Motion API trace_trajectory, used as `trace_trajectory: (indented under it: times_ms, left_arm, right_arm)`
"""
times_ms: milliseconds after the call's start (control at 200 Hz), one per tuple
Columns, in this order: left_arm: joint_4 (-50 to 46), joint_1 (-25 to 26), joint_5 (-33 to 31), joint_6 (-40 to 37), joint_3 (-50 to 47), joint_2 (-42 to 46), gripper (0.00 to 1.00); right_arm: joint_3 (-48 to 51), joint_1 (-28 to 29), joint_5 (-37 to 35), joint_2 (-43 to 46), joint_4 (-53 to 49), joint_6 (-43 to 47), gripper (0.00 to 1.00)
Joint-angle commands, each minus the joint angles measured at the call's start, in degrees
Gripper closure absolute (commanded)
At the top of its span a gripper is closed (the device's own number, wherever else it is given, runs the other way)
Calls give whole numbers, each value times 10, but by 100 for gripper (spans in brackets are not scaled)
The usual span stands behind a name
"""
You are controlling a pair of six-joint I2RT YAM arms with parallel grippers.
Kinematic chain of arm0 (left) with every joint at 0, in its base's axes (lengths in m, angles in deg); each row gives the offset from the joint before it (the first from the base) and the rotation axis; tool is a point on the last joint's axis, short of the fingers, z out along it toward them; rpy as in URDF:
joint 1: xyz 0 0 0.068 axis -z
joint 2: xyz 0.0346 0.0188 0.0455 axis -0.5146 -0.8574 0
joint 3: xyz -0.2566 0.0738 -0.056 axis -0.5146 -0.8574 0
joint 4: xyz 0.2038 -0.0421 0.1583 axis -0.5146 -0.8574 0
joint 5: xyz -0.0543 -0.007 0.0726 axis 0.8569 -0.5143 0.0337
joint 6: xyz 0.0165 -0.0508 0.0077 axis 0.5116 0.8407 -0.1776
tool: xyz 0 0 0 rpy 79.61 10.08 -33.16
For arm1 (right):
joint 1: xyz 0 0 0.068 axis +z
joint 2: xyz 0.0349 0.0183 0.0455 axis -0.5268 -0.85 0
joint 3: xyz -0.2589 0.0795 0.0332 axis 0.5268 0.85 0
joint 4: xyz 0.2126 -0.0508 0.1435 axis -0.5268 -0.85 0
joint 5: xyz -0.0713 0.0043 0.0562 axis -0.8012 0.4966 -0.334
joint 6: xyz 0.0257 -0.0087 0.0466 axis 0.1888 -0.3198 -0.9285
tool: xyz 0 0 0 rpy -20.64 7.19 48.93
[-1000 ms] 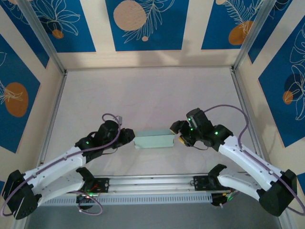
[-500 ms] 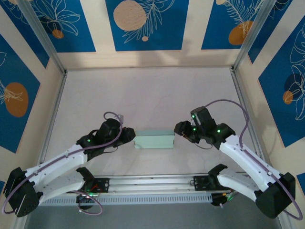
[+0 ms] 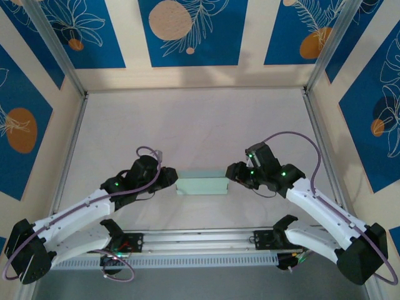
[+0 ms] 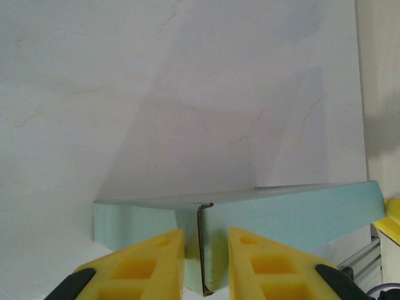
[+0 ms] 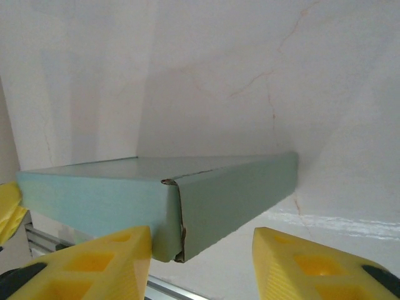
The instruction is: Fold the paper box
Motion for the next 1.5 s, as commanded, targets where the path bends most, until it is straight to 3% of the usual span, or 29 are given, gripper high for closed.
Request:
trace_trajectory:
  times_ms: [0, 90, 230, 605, 825, 905, 1276, 1496]
  left_arm:
    - [-94, 4, -20, -18, -18, -15, 78]
    - [-94, 4, -19, -19, -22, -14, 78]
    - [-89, 5, -17, -17, -35, -13, 79]
    - [-76, 6, -6, -6, -71, -3, 88]
    - [-80, 32, -2, -61, -60, 44, 94]
    - [-71, 58, -13, -72, -69, 55, 100]
    - [-147, 154, -110, -69, -97, 108, 100]
    - [-178, 169, -99, -57, -125, 178, 100]
  right_arm:
    - [31, 4, -6, -2, -5, -8, 55]
    - [57, 3, -19, -3, -3, -27, 63]
    - [81, 3, -18, -16, -1, -45, 66]
    - [77, 34, -21, -9, -14, -42, 68]
    - [72, 141, -109, 37, -19, -21, 87]
    - [83, 181, -150, 43, -21, -25, 88]
    - [127, 372, -321, 57, -52, -120, 90]
    - [128, 436, -358, 63, -67, -153, 90]
